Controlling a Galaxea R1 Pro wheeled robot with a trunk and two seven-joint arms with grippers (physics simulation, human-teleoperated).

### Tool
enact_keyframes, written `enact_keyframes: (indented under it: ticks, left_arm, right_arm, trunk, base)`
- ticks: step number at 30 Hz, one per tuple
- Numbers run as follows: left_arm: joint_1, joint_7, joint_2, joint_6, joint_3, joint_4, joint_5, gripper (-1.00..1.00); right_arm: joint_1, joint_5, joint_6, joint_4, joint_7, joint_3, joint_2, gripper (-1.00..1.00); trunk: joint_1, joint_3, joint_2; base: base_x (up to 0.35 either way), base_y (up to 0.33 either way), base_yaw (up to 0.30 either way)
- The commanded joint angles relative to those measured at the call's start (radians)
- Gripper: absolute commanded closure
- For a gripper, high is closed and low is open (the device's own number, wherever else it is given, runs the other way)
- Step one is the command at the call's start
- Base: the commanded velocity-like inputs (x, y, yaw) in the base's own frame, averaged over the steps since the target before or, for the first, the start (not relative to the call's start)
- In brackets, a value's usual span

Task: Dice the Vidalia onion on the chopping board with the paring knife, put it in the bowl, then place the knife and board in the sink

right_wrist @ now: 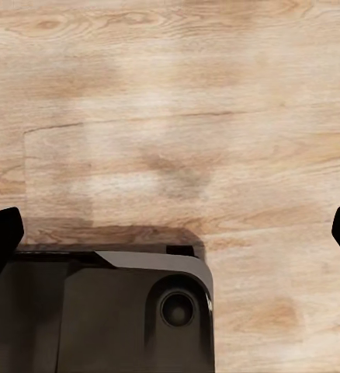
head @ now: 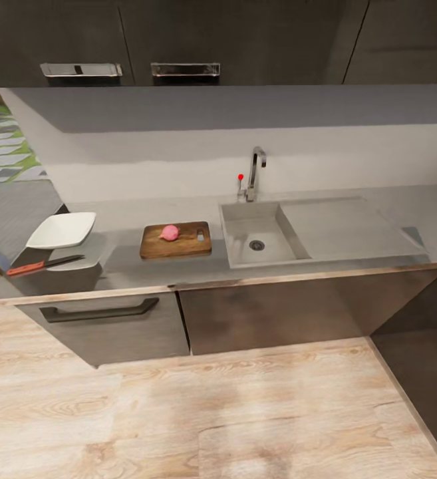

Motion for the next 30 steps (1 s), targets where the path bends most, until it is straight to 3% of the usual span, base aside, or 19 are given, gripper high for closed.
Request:
enact_keyframes:
  ticks: [1, 17, 30]
  left_arm:
    - [0.0, 0.004, 0.002, -0.002, -0.006, -0.001, 0.009, -1.0]
    - [0.001, 0.005, 0.002, -0.001, -0.006, 0.006, 0.012, -1.0]
    - [0.001, 0.005, 0.002, 0.001, -0.006, 0.006, 0.012, -1.0]
  right_arm:
    - [0.0, 0.011, -0.001, -0.002, -0.004, -0.004, 0.001, -1.0]
    - [0.0, 0.011, -0.002, -0.001, -0.004, -0.004, 0.002, -1.0]
    - [0.0, 0.011, -0.002, -0.001, -0.004, -0.004, 0.002, -1.0]
  trunk:
    - [0.001, 0.0, -0.002]
    - [0.001, 0.026, -0.002]
    - [0.001, 0.048, -0.002]
  base:
    - [0.0, 0.0, 0.0]
    - [0.0, 0.075, 0.0]
    - [0.0, 0.269, 0.0]
